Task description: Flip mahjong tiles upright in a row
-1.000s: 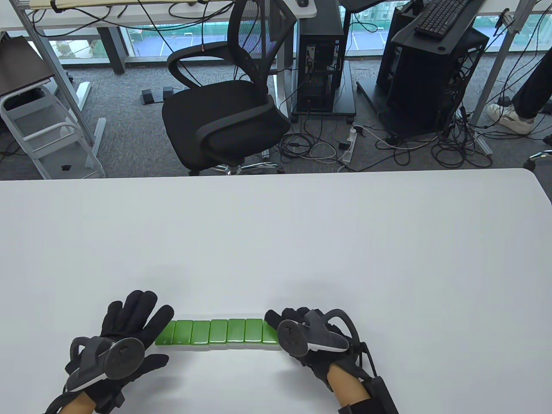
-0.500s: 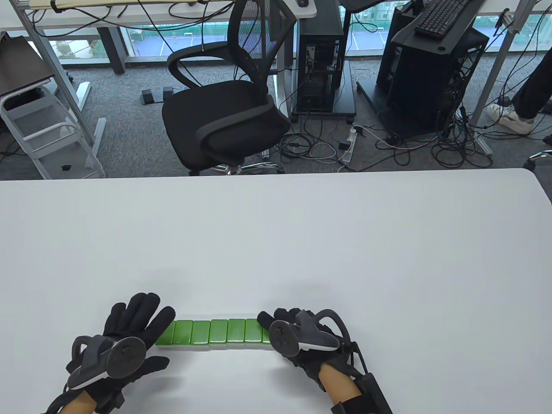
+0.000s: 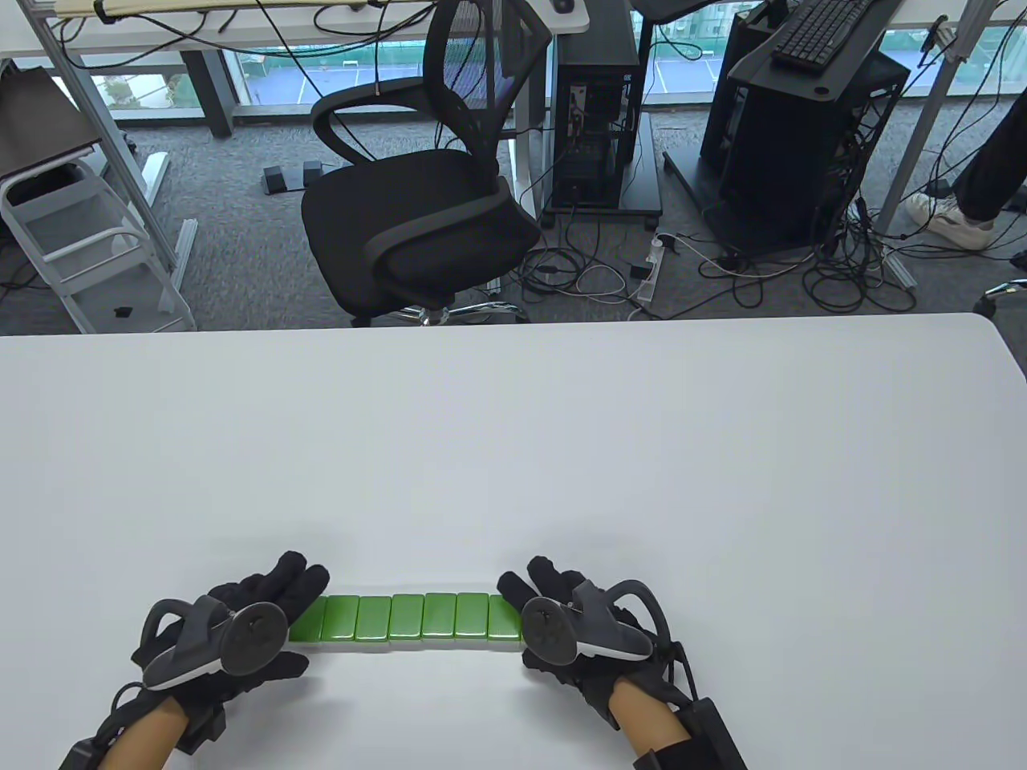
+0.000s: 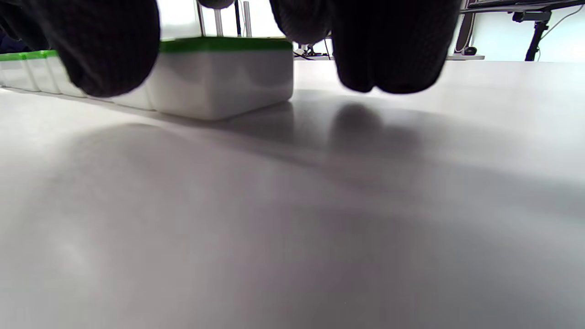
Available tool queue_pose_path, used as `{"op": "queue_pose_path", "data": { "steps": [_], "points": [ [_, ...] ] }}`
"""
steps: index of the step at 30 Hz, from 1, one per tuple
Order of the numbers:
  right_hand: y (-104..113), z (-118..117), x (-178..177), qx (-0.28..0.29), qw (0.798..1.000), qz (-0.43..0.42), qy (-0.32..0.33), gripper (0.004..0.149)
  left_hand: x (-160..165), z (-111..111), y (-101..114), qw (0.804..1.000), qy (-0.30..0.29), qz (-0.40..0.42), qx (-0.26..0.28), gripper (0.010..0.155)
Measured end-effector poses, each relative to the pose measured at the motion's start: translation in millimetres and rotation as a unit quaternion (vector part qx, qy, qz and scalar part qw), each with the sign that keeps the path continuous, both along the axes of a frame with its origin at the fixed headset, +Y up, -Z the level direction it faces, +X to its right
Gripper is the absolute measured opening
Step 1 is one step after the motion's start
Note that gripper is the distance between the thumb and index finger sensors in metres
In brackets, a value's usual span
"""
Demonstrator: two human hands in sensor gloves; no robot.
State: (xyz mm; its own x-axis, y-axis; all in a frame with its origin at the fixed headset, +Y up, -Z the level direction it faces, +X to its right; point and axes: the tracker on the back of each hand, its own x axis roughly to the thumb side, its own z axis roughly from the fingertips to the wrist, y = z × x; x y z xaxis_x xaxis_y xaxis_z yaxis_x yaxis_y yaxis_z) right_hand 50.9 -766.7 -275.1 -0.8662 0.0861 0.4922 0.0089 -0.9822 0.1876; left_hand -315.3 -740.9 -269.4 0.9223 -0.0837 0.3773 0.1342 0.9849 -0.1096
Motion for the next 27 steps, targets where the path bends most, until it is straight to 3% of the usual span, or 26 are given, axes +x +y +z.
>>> {"op": "queue_pose_path", "data": {
  "steps": [5,7,13,18,22,27],
  "points": [
    [-0.2,-0.7,-1.0,0.014,1.000,-0.010,-0.003,0.083,2.5,-10.3,-15.1,0.999,-0.004,-0.002,-0.037,0.093],
    [-2.0,-1.2,-2.3,0.017,1.000,-0.013,-0.002,0.082,5.9,-11.8,-18.6,1.000,-0.012,-0.007,-0.025,0.092],
    [-6.7,-0.7,-9.5,-0.011,1.000,-0.004,0.027,0.078,19.2,-17.8,-27.0,0.997,-0.061,0.022,-0.033,0.088],
    [-10.2,-1.0,-13.4,-0.029,0.999,0.007,0.023,0.073,15.4,-22.0,-28.5,0.996,-0.059,0.038,-0.057,0.084],
    [-14.1,-11.2,-2.5,-0.112,0.989,-0.097,0.002,0.070,7.8,-31.2,-33.5,0.986,-0.056,0.100,-0.121,0.081],
    [-14.8,-18.1,15.9,-0.158,0.967,-0.199,-0.012,0.066,0.2,-32.6,-39.9,0.956,-0.064,0.204,-0.200,0.077]
  ]
}}
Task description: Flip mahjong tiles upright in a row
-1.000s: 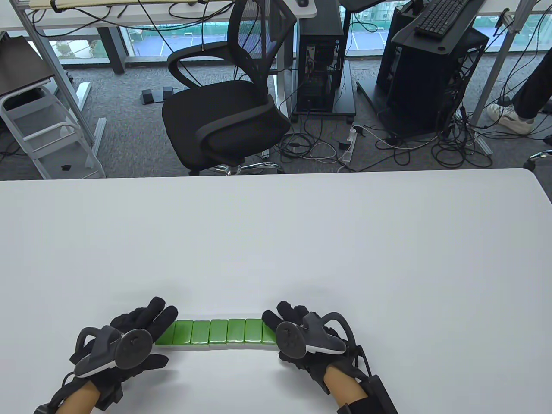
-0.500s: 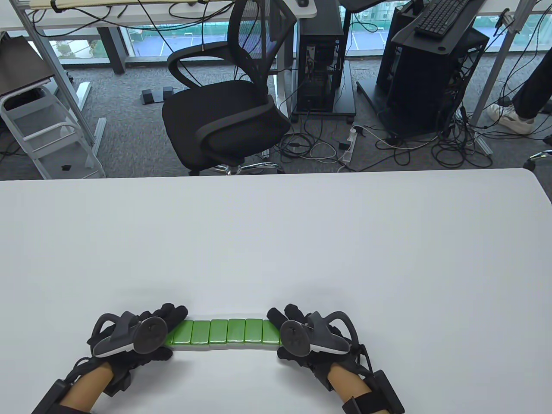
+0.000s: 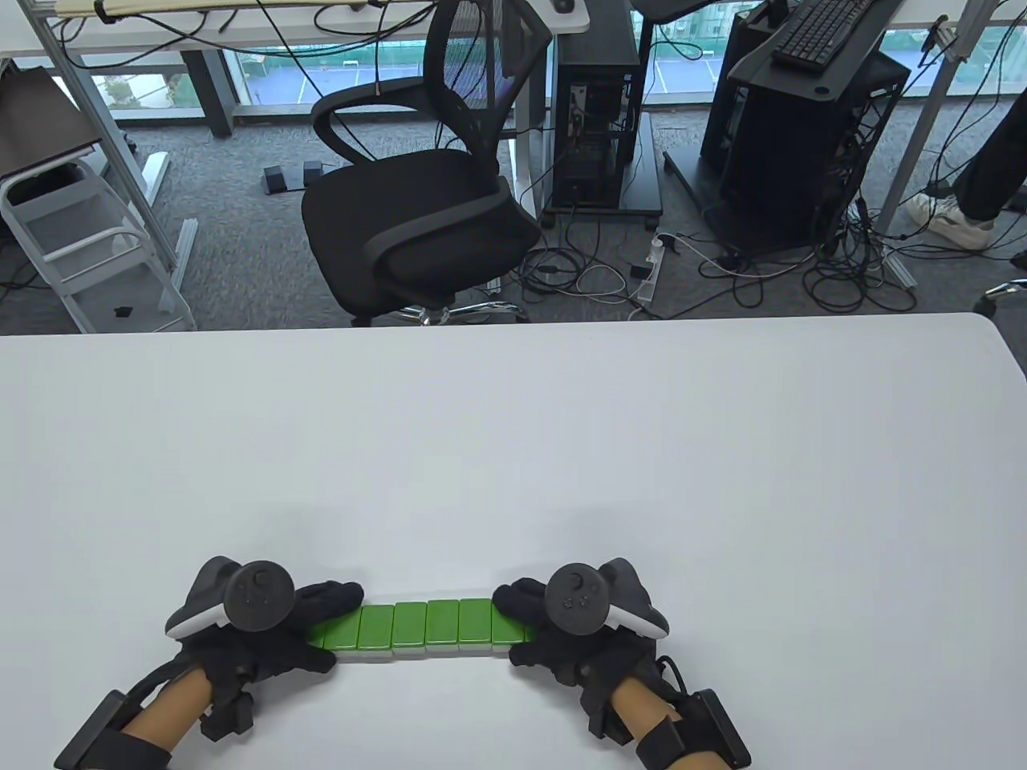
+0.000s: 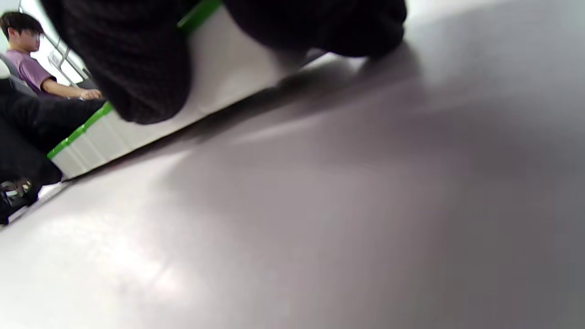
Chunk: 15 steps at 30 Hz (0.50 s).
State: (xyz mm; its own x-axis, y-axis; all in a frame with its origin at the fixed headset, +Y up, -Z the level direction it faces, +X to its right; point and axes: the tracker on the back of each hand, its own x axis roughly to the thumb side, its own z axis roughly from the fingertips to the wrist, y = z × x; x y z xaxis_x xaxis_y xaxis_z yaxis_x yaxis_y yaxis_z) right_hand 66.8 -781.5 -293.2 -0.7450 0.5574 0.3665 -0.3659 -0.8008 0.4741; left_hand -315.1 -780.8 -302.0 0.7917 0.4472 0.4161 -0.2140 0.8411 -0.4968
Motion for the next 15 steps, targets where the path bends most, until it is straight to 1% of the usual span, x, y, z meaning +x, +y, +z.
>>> {"op": "queue_pose_path", "data": {
  "steps": [1,2,3,4,5,6,9,10,13,15],
  "points": [
    [-1.3,-4.8,5.1,-0.030,0.999,-0.021,-0.005,0.065,-1.6,-2.4,-0.8,1.000,-0.001,0.016,-0.019,0.076],
    [-3.6,-11.2,10.5,-0.075,0.996,-0.045,-0.010,0.064,-2.3,-6.2,-3.2,0.998,0.002,0.041,-0.055,0.074],
    [-10.0,-17.4,16.2,-0.149,0.985,-0.085,-0.014,0.062,-3.8,-12.3,-6.3,0.992,0.013,0.071,-0.099,0.072],
    [-12.9,-23.4,20.9,-0.187,0.975,-0.110,-0.040,0.061,-4.9,-19.6,-9.6,0.986,0.025,0.095,-0.132,0.070],
    [-13.9,-25.9,22.6,-0.197,0.972,-0.121,-0.047,0.060,-5.9,-24.3,-11.4,0.982,0.031,0.107,-0.150,0.068],
    [-16.5,-30.4,27.0,-0.206,0.967,-0.130,-0.071,0.057,-6.3,-30.2,-14.3,0.976,0.039,0.124,-0.172,0.066],
    [-20.0,-39.0,36.2,-0.236,0.950,-0.171,-0.106,0.046,-3.4,-44.1,-18.7,0.966,0.060,0.141,-0.206,0.061],
    [-20.1,-40.7,37.7,-0.242,0.947,-0.178,-0.111,0.044,-2.4,-48.7,-19.8,0.962,0.066,0.149,-0.218,0.059],
    [-18.6,-44.4,40.1,-0.228,0.949,-0.183,-0.116,0.043,1.3,-60.2,-23.1,0.954,0.087,0.163,-0.238,0.054],
    [-18.8,-46.9,40.5,-0.226,0.950,-0.180,-0.121,0.043,3.1,-63.2,-22.0,0.955,0.093,0.164,-0.228,0.053]
  ]
}}
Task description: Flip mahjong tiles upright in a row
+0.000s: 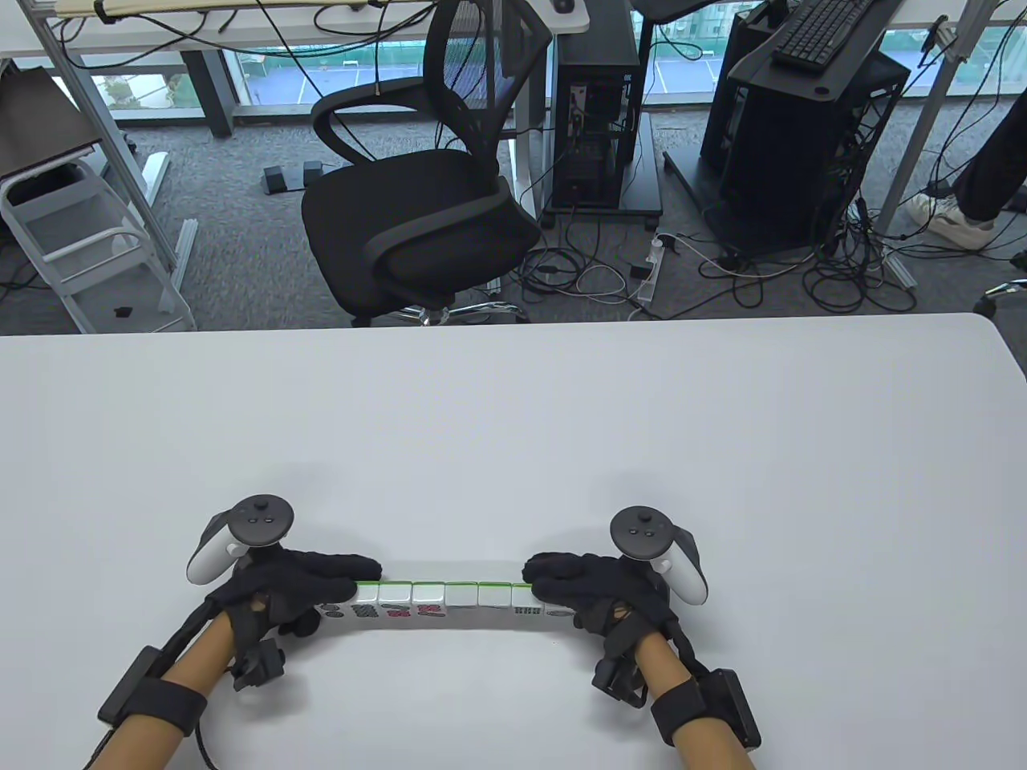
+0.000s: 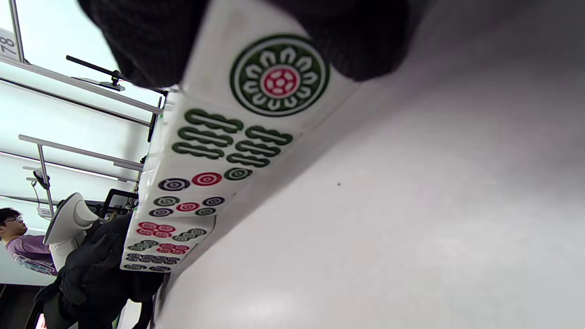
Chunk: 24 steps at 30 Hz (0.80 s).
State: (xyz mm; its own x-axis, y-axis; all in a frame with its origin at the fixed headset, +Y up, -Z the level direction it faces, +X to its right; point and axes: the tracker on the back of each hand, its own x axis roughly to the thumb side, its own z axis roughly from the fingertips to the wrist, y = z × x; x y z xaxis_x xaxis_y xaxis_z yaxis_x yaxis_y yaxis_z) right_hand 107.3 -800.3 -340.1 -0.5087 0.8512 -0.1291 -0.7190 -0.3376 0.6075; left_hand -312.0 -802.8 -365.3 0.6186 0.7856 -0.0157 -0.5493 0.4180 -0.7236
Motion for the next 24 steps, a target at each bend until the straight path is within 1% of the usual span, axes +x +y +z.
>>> {"op": "queue_pose_path", "data": {
  "steps": [2,5,8,12,14,18,19,21,22,24],
  "points": [
    [1.6,-3.3,-1.4,0.008,1.000,0.002,0.006,0.044,1.1,-0.7,3.0,1.000,0.004,-0.010,0.025,0.053],
    [7.4,-3.7,-5.2,0.052,0.998,0.037,0.011,0.045,1.9,2.5,7.5,0.998,0.010,-0.029,0.050,0.054],
    [13.1,-3.3,-8.4,0.097,0.992,0.080,0.011,0.047,3.6,8.0,14.8,0.994,0.022,-0.060,0.091,0.056],
    [18.5,-1.5,-9.1,0.101,0.988,0.115,0.009,0.051,7.1,17.7,27.4,0.978,0.046,-0.127,0.157,0.060],
    [23.5,1.7,-8.0,0.122,0.983,0.139,0.001,0.056,5.9,23.6,32.9,0.967,0.060,-0.162,0.185,0.065],
    [41.2,13.7,2.3,0.166,0.969,0.181,-0.012,0.071,-6.0,41.4,50.3,0.950,0.093,-0.177,0.241,0.073],
    [48.4,19.3,8.7,0.188,0.965,0.183,-0.022,0.073,-12.5,48.1,57.1,0.943,0.105,-0.175,0.261,0.074],
    [58.5,29.7,18.3,0.226,0.956,0.182,-0.048,0.075,-23.9,60.9,68.4,0.936,0.118,-0.172,0.284,0.076],
    [62.4,34.7,21.8,0.245,0.951,0.182,-0.053,0.075,-27.8,66.6,72.6,0.933,0.122,-0.170,0.293,0.076],
    [69.2,46.5,29.1,0.282,0.941,0.179,-0.058,0.076,-36.0,79.8,81.8,0.921,0.133,-0.164,0.328,0.078]
  ]
}}
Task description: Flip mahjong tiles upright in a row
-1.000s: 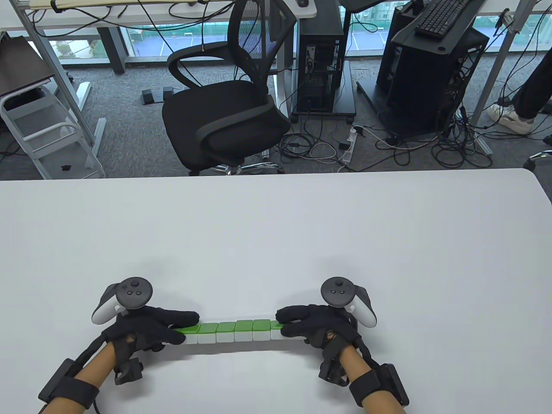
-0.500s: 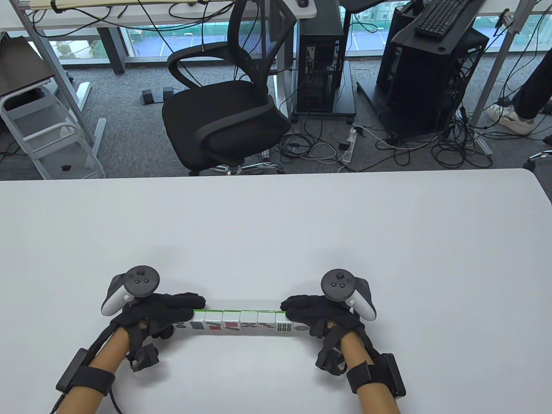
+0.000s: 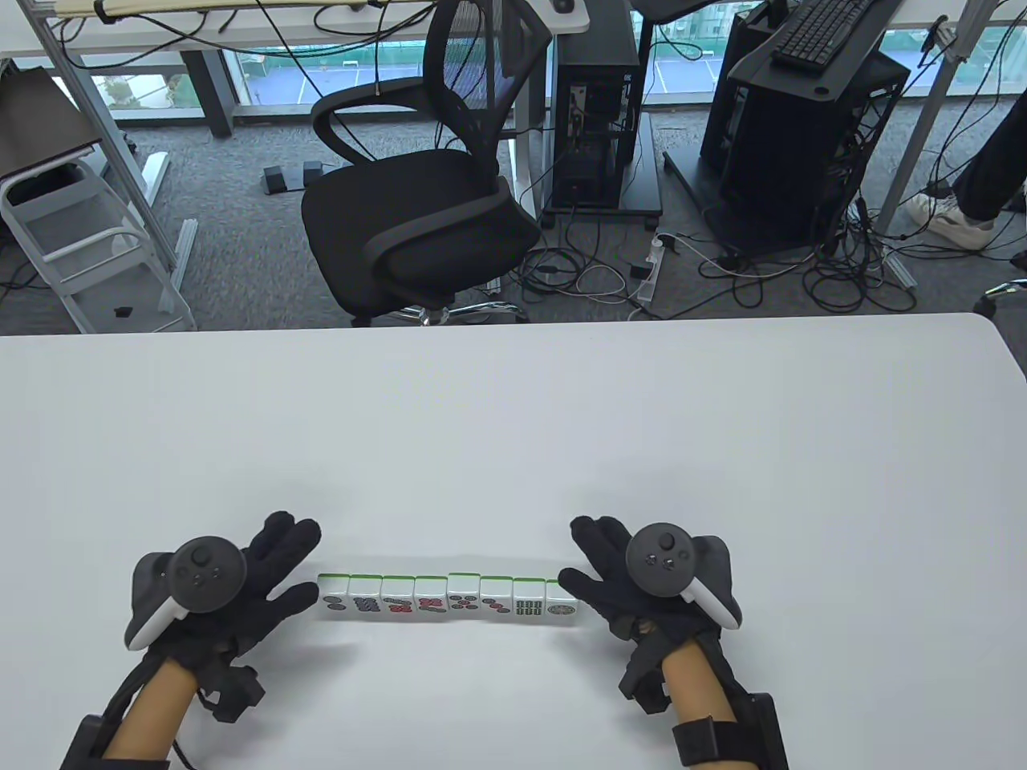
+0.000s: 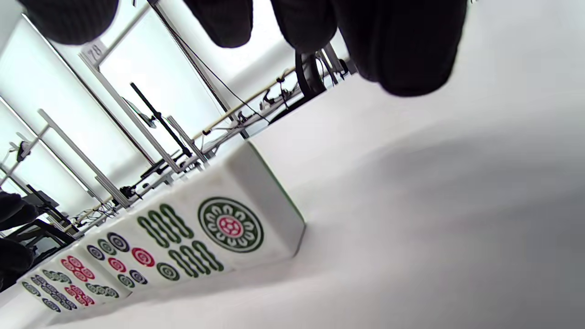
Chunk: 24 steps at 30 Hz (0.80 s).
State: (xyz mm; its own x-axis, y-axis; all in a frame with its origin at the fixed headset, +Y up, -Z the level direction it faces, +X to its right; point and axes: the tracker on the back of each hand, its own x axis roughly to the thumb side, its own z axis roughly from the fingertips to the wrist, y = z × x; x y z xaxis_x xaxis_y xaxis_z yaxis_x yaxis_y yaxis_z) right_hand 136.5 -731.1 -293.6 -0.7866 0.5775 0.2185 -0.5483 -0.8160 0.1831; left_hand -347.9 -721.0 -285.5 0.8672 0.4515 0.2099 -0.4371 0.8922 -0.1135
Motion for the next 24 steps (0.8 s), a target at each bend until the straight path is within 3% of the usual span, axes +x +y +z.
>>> {"op": "queue_pose_path", "data": {
  "steps": [5,11,15,19,24],
  "points": [
    [10.2,34.2,13.0,0.092,0.996,0.019,-0.004,0.075,-11.7,29.0,13.8,0.996,-0.002,-0.012,0.091,0.079],
    [13.5,60.9,20.1,0.170,0.980,0.099,-0.012,0.077,-9.7,43.9,18.8,0.990,-0.017,-0.044,0.137,0.083],
    [13.9,64.8,18.4,0.210,0.971,0.111,-0.016,0.079,-7.1,49.0,17.7,0.987,-0.017,-0.075,0.143,0.086],
    [18.5,68.4,14.7,0.249,0.962,0.110,-0.017,0.080,-4.1,54.2,19.4,0.976,-0.017,-0.097,0.192,0.087],
    [20.8,70.3,12.6,0.265,0.956,0.122,-0.016,0.080,-3.4,55.3,19.2,0.975,-0.010,-0.109,0.191,0.088]
  ]
}}
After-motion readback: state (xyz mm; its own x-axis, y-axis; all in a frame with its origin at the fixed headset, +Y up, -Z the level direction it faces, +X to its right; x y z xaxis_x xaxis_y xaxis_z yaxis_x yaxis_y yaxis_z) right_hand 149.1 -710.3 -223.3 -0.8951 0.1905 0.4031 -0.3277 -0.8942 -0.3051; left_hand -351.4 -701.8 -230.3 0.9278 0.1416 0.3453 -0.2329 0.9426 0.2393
